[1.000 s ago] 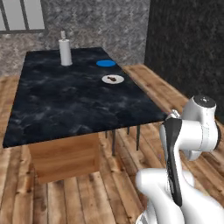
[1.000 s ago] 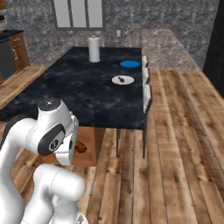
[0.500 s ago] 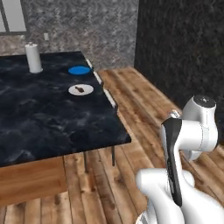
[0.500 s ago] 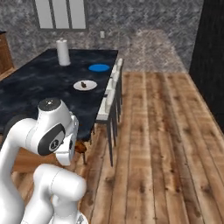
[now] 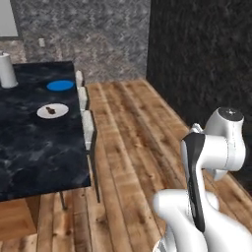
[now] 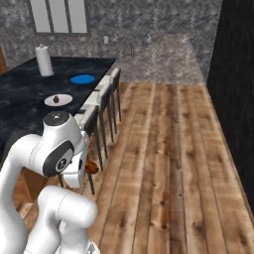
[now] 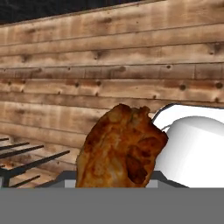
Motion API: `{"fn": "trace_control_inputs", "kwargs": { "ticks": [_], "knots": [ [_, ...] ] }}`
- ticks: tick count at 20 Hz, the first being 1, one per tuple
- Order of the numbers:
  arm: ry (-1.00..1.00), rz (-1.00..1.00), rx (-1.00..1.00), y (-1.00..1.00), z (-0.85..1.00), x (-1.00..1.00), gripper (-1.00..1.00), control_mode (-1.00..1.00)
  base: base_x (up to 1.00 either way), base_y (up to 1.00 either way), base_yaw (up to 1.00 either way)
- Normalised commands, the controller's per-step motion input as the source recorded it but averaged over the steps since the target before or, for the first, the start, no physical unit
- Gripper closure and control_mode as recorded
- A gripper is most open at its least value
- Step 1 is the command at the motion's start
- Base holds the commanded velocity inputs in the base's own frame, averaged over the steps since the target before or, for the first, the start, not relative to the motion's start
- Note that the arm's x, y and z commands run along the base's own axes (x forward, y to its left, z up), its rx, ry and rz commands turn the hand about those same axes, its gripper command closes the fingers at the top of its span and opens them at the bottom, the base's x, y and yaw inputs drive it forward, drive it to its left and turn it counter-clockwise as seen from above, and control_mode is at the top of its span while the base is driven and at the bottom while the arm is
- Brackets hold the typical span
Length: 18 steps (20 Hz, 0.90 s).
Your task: Take the chicken drumsticks from the pan and place one on each plate on the dining counter.
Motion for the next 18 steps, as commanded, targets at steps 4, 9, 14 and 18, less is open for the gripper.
{"fn": "trace_control_inputs", "kwargs": {
  "ticks": [4,9,14,18],
  "knots": [
    [0.00,0.00,0.00,0.00,0.00,0.00,1.00,1.00,0.70,-0.93,0.24],
    [0.00,0.00,0.00,0.00,0.00,0.00,1.00,1.00,0.79,-0.75,0.25],
    [0.00,0.00,0.00,0.00,0.00,0.00,1.00,1.00,0.82,-0.58,0.31],
    [0.00,0.00,0.00,0.00,0.00,0.00,1.00,1.00,0.83,-0.47,0.33]
  ]
}}
